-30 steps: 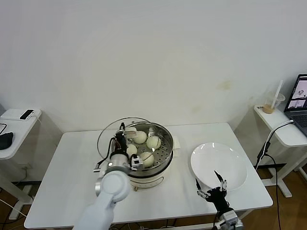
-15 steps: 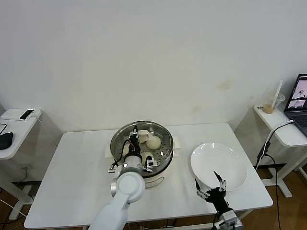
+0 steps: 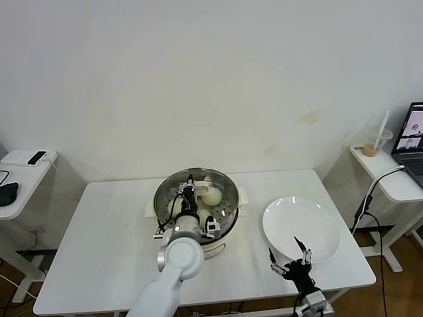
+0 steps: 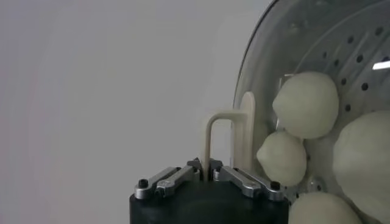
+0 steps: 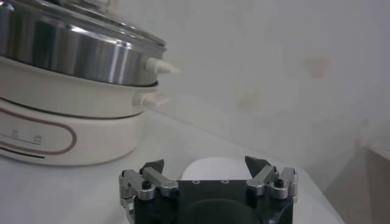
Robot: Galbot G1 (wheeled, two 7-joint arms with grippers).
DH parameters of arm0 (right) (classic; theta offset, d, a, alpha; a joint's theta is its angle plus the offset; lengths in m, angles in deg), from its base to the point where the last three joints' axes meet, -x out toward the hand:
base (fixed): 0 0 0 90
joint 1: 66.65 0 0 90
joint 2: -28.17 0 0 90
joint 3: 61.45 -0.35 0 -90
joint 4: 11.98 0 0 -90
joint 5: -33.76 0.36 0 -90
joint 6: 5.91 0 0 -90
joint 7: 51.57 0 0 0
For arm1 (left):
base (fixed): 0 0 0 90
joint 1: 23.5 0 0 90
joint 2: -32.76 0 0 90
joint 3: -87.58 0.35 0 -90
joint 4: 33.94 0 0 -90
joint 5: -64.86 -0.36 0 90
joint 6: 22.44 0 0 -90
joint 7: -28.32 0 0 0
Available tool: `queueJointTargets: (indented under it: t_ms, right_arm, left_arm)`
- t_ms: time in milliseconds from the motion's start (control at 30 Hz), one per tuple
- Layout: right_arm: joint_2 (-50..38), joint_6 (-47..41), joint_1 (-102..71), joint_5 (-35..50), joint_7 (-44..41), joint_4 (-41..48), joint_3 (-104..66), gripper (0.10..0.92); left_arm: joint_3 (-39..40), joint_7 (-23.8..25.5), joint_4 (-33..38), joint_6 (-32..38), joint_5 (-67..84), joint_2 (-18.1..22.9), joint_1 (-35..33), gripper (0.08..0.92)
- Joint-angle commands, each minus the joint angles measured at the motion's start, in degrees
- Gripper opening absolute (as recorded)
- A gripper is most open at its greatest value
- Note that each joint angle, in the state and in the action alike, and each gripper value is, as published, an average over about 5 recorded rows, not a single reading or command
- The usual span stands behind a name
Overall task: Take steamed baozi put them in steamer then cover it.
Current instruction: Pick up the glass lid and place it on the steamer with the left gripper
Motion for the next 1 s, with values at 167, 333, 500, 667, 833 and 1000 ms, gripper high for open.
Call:
queueJointTargets:
  t_ms: [167, 333, 500, 667, 833, 1000]
  right_arm:
    - [0.1, 0.1, 0.0, -0.5, -0.1, 0.1, 0.2, 0.823]
    - [0.1, 0.2, -0.1, -0.8, -0.2, 0.2, 0.2, 0.823]
    - [0.1, 0.1, -0.2, -0.9, -0.2, 0.2, 0.2, 0.823]
    - [0.1, 0.1, -0.2, -1.0, -0.2, 0.1, 0.3, 0.823]
    - [0.1, 0.2, -0.2, -1.2, -0.2, 0.2, 0.4, 0.823]
    - [0.1, 0.1, -0.2, -1.3, -0.2, 0.2, 0.5, 0.823]
  left_arm:
    - [0.0, -0.3, -0.2, 0.6, -0.9, 0.7, -0.3, 0.149]
    - [-0.3, -0.6, -0.5, 1.4, -1.7, 0.9, -0.1, 0.159]
    - [-0.5, -1.0, 0.0, 2.0, -2.4, 0.9, -0.6, 0.265]
    - [-0.6, -1.3, 2.2, 2.7, -3.3, 0.2, -1.3, 0.413]
    - [-0.9, -1.2, 2.9, 3.2, -3.6, -0.6, -1.6, 0.56]
    - [-1.2, -1.2, 2.2, 3.4, -3.7, -0.3, -1.3, 0.699]
